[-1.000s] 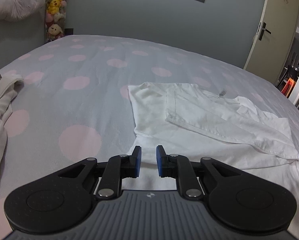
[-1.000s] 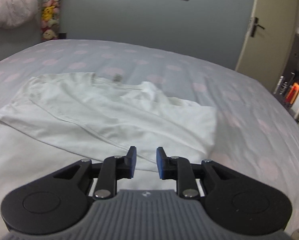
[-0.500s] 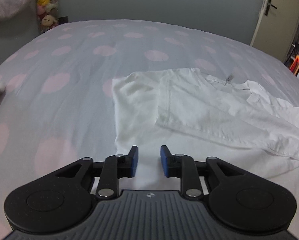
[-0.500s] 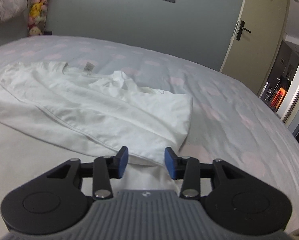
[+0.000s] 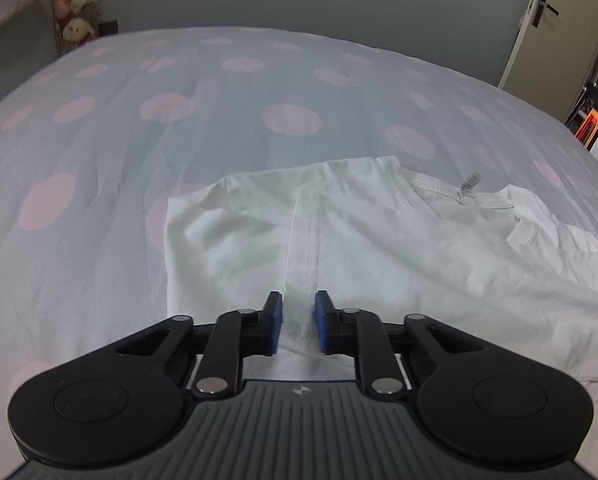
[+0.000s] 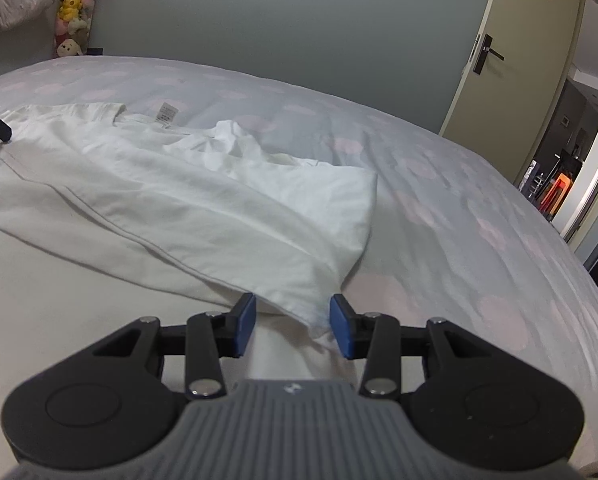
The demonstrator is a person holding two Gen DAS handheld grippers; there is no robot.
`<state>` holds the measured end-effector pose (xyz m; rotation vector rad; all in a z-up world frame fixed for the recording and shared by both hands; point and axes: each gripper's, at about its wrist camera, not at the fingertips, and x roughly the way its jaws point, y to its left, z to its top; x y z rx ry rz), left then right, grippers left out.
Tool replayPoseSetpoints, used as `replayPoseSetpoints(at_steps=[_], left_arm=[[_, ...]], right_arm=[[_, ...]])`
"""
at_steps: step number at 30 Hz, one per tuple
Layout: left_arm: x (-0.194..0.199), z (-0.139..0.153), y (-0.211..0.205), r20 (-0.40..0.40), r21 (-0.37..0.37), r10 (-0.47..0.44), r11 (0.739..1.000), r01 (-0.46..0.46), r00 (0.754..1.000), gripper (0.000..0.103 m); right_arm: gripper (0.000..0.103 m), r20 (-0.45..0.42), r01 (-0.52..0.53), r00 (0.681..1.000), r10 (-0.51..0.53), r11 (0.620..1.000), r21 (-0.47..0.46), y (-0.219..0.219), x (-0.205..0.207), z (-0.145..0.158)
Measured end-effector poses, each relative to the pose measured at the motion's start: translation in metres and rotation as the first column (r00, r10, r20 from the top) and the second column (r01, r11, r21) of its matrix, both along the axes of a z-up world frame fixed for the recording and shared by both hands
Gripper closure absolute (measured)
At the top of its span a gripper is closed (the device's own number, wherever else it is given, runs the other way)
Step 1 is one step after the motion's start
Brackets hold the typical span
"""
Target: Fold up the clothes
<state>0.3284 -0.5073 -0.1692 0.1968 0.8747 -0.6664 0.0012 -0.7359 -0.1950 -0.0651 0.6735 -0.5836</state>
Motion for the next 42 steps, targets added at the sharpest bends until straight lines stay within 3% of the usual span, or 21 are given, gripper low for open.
replayPoseSetpoints(at_steps=[1,6,13,19,21,22,25,30,35,41,42], left_arm=[[-0.001,0.003,-0.003,0.008,0.008,-0.012,1.000,0.012,1.000,0.101],[-0.008,0.027,-0.009,0.037,0.011,-0.030,1.000,0.030,0.999,0.102],[-0.021,0.080,-0.003,0.066,-0.020,-0.042,0.999,0.043,0.997,0.102],[-0.033,0.104,0.012,0.072,-0.008,-0.040,0.999,0.041,0.997,0.102],[-0.036,0.104,0.018,0.080,0.014,-0.045,0.999,0.044,0.996,0.102],[-0.037,0.101,0.021,0.080,0.029,-0.040,0.999,0.038,0.996,0.102],[-0.039,0.088,0.032,0.049,0.065,-0.021,0.998,0.018,0.999,0.102],[-0.049,0.049,0.049,-0.001,0.152,-0.011,0.988,0.011,1.000,0.103],[-0.049,0.013,0.050,-0.032,0.220,-0.004,0.975,0.011,0.999,0.103],[-0.054,0.000,0.039,0.016,0.411,-0.033,0.911,0.024,0.999,0.103],[-0.056,0.004,0.042,0.020,0.405,-0.035,0.914,0.024,0.999,0.103]], right_arm=[[0.057,0.003,-0.001,1.000,0.001,1.000,0.005,0.000,-0.001,0.001],[0.057,-0.003,0.034,0.999,-0.034,0.999,0.022,-0.007,-0.004,0.002],[0.065,0.023,0.045,0.999,-0.047,0.996,0.076,-0.012,-0.012,0.009],[0.066,-0.014,0.024,1.000,-0.023,0.998,0.053,-0.008,-0.012,0.005],[0.078,-0.006,0.042,0.999,-0.042,0.998,0.056,-0.013,-0.015,0.007],[0.095,0.017,0.052,0.998,-0.054,0.996,0.070,-0.016,-0.018,0.010],[0.095,0.077,0.094,0.992,-0.104,0.987,0.134,-0.026,-0.028,0.019],[0.095,0.044,0.119,0.990,-0.133,0.964,0.239,-0.037,-0.031,0.011],[0.095,0.025,0.113,0.992,-0.124,0.959,0.261,-0.037,-0.030,0.009],[0.094,-0.026,0.115,0.993,-0.112,0.951,0.288,-0.040,-0.035,0.009],[0.094,-0.022,0.121,0.993,-0.119,0.951,0.285,-0.041,-0.038,0.011]])
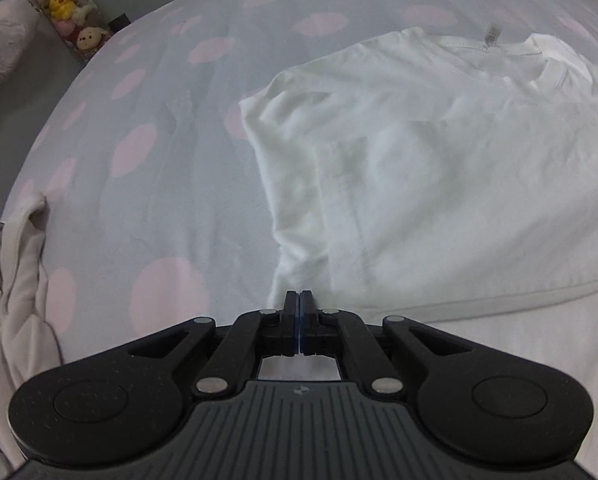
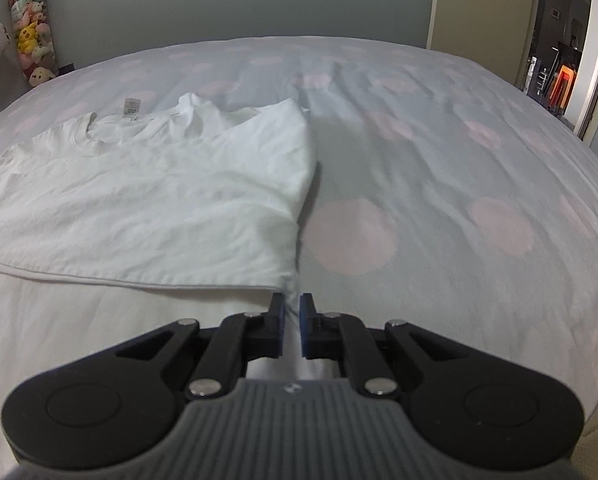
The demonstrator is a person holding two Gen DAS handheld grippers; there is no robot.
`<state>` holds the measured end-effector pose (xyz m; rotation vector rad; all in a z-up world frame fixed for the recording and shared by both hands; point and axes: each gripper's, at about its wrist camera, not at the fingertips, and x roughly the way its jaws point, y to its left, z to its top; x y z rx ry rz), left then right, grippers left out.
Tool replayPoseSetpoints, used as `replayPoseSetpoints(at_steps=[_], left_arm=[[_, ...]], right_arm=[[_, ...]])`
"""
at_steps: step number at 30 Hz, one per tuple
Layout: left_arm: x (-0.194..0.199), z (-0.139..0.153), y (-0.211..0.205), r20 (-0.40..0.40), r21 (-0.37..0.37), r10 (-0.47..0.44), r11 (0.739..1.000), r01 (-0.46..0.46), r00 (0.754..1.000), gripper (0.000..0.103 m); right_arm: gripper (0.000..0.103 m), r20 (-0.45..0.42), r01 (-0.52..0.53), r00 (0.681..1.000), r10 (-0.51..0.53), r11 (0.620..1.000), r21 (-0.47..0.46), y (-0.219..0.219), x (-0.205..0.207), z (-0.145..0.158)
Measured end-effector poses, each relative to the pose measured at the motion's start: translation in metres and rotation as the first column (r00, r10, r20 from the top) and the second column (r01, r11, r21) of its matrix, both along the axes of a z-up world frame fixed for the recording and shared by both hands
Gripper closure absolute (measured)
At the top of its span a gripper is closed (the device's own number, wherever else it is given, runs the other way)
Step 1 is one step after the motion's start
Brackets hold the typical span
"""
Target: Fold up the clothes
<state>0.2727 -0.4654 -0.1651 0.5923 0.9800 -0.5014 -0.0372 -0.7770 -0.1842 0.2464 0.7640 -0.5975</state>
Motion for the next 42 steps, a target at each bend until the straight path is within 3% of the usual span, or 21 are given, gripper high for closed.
replayPoseSetpoints(at_steps=[6,8,9,12,16,23,25,28,30,34,38,42], left_arm=[[-0.013,0.032,0.001,0.029,-0.039,-0.046,0.998,0.048,0.998,0.102],[-0.017,0.043,-0.008,0.018,-0.085,-0.058,0.995,0.059,0.998,0.102],[-0.019,0.048,-0.013,0.012,-0.107,-0.066,0.992,0.067,0.998,0.102],[-0.029,0.060,-0.042,-0.005,-0.165,-0.122,0.979,0.119,0.993,0.102],[-0.045,0.070,-0.093,-0.004,-0.195,-0.222,0.956,0.217,0.975,0.090],[-0.071,0.068,-0.191,-0.024,-0.192,-0.404,0.899,0.393,0.914,0.090],[-0.075,0.066,-0.220,-0.036,-0.191,-0.451,0.879,0.436,0.892,0.089],[-0.080,0.063,-0.265,-0.057,-0.200,-0.512,0.847,0.493,0.857,0.079],[-0.083,0.061,-0.294,-0.071,-0.208,-0.552,0.823,0.529,0.831,0.075],[-0.089,0.053,-0.346,-0.106,-0.208,-0.617,0.781,0.589,0.780,0.071],[-0.086,0.037,-0.382,-0.168,-0.212,-0.635,0.770,0.602,0.754,0.071],[-0.070,0.026,-0.400,-0.266,-0.308,-0.624,0.777,0.549,0.735,0.071]], right_arm=[[0.091,0.110,0.053,0.993,-0.051,0.999,-0.014,-0.008,-0.023,0.021],[0.080,0.147,0.052,0.988,-0.052,0.999,0.003,-0.010,-0.027,0.023],[0.079,0.162,0.046,0.986,-0.047,0.999,0.013,-0.011,-0.027,0.023],[0.079,0.158,0.029,0.987,-0.033,0.999,0.031,-0.012,-0.022,0.021],[0.078,0.136,0.030,0.990,-0.031,1.000,0.007,-0.012,-0.016,0.017],[0.077,0.044,0.058,0.997,-0.055,0.997,-0.055,-0.020,-0.004,0.012],[0.071,0.019,0.053,0.998,-0.052,0.996,-0.071,-0.021,-0.002,0.012],[0.059,-0.062,0.050,0.996,-0.057,0.993,-0.111,-0.021,0.003,0.005],[0.059,-0.121,0.030,0.992,-0.043,0.994,-0.108,-0.022,0.007,-0.003],[0.059,-0.150,0.006,0.988,-0.024,0.993,-0.120,-0.020,0.013,-0.012],[0.057,-0.111,0.026,0.993,-0.037,0.995,-0.096,-0.029,0.015,-0.016],[0.056,-0.089,0.033,0.995,-0.042,0.995,-0.097,-0.032,0.017,-0.018]])
